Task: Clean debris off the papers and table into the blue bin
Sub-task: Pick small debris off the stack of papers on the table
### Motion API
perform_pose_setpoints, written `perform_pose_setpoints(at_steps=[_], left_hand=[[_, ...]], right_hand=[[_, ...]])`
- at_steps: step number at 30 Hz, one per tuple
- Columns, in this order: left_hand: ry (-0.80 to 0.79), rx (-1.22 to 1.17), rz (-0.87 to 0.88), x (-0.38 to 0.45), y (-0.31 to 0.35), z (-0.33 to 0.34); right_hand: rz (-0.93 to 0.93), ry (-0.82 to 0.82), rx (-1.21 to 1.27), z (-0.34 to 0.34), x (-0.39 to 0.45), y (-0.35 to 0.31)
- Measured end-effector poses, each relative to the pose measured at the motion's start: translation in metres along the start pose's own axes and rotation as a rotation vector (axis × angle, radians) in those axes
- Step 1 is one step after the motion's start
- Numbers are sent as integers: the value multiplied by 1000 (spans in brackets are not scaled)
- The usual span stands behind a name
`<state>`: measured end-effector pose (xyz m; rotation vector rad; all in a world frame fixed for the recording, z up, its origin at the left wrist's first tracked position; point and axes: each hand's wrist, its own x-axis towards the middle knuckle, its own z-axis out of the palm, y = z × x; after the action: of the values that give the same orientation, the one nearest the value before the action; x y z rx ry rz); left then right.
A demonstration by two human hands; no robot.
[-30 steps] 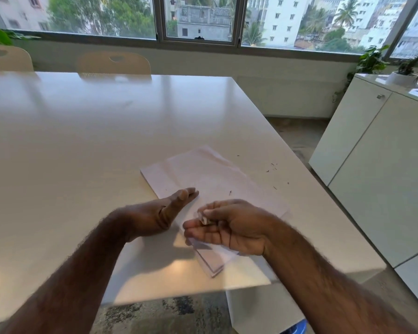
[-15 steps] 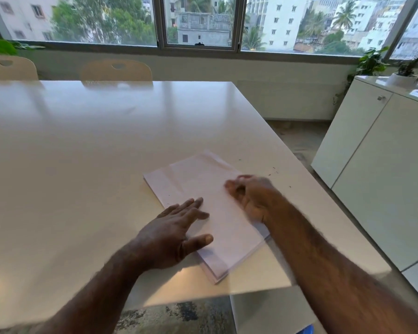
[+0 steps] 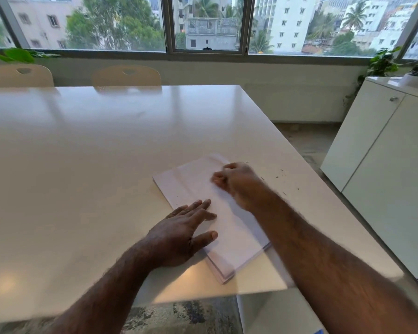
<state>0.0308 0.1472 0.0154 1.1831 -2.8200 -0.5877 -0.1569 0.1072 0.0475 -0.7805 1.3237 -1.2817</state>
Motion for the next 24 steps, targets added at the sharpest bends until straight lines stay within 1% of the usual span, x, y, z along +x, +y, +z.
perform_pose_setpoints(at_steps=[1,2,4,5,7,10,11,12,13,14,16,17,18,19,21,22,23,24], left_hand=[[3,9,-6,-1,1,-1],[8,15,-15,-1,3,-1],[35,17,-24,-3,5,-1],[47,17,-23,-3,6,-1],[48,18,-12,-2,4,0],[30,20,13,0,2,2],[30,13,17,0,1,2],[34,4,21,0,0,3],[35,0,22,0,-1,3],[35,1,19,0,-3,3],[51,2,8,1,-6,5],[70,-7,6,1,-6,5],[87,-23,10,2,-6,6],[105,-45,20,2,-6,6],[136,-85,48,3,-4,7],[152,-102,59,3,-4,8],[167,-113,66,4,-5,9],[176,-117,68,4,-6,10]], right_hand=[[77,-143,1,14,-6,-1],[171,-238,23,27,-10,-1],[325,-361,75,44,-10,1],[378,-380,126,49,-8,1],[448,-310,207,52,3,0],[259,83,43,40,30,1],[196,177,-16,36,34,-2],[170,204,8,33,35,-2],[171,174,47,29,35,-1],[205,88,84,29,30,-1],[364,-150,113,37,13,-1],[397,-241,103,41,12,3],[418,-283,135,42,12,3],[413,-238,176,40,16,2],[300,-35,291,28,35,3],[201,91,286,18,48,4],[119,208,222,7,59,3],[97,287,124,-1,66,4]])
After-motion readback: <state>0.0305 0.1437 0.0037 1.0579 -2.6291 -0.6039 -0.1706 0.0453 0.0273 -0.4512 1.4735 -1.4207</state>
